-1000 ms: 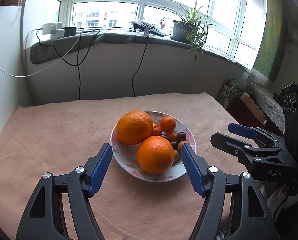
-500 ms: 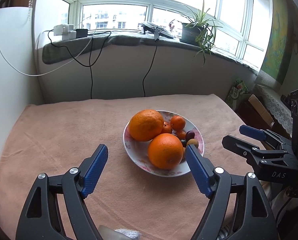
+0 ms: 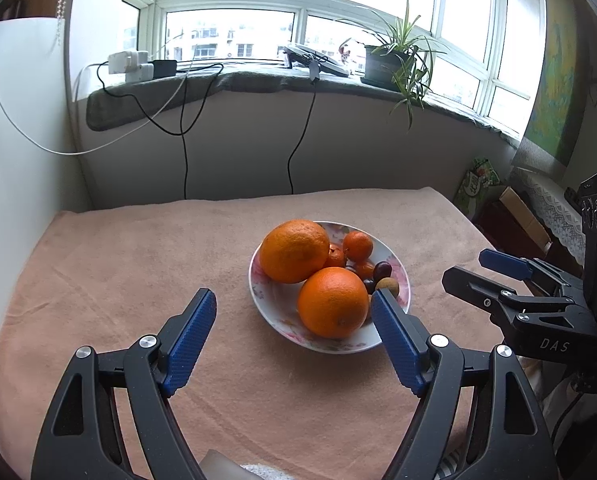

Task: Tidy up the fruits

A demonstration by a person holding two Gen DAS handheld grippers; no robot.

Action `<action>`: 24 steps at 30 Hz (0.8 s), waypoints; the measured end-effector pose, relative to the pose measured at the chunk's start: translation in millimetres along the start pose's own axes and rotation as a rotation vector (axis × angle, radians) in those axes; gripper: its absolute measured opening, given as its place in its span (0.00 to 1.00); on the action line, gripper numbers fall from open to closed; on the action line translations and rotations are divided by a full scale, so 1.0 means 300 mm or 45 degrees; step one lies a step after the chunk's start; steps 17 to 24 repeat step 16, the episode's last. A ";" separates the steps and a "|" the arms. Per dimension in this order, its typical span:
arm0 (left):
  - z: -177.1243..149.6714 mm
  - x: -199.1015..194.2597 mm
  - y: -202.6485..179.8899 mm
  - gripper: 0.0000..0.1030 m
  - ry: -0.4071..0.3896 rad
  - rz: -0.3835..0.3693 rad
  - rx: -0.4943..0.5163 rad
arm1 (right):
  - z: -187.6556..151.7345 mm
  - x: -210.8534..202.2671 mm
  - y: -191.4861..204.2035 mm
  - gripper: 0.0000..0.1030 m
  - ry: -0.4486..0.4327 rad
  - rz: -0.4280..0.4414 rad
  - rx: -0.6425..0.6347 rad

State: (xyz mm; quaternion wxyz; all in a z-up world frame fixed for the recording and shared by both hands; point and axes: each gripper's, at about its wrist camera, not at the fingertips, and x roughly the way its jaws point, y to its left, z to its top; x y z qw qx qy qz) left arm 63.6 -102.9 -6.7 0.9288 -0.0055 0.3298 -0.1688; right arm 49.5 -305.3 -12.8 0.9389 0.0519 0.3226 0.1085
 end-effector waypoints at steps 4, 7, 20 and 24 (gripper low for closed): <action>0.001 -0.001 0.000 0.77 -0.006 0.006 0.002 | -0.004 0.008 -0.002 0.89 0.011 -0.005 0.005; -0.001 -0.004 -0.003 0.77 -0.018 0.012 0.013 | -0.006 0.016 -0.004 0.89 0.018 -0.004 0.013; -0.004 -0.006 -0.001 0.77 -0.032 0.012 0.030 | -0.011 0.030 -0.025 0.89 0.031 -0.010 0.046; -0.004 -0.006 -0.001 0.77 -0.032 0.012 0.030 | -0.011 0.030 -0.025 0.89 0.031 -0.010 0.046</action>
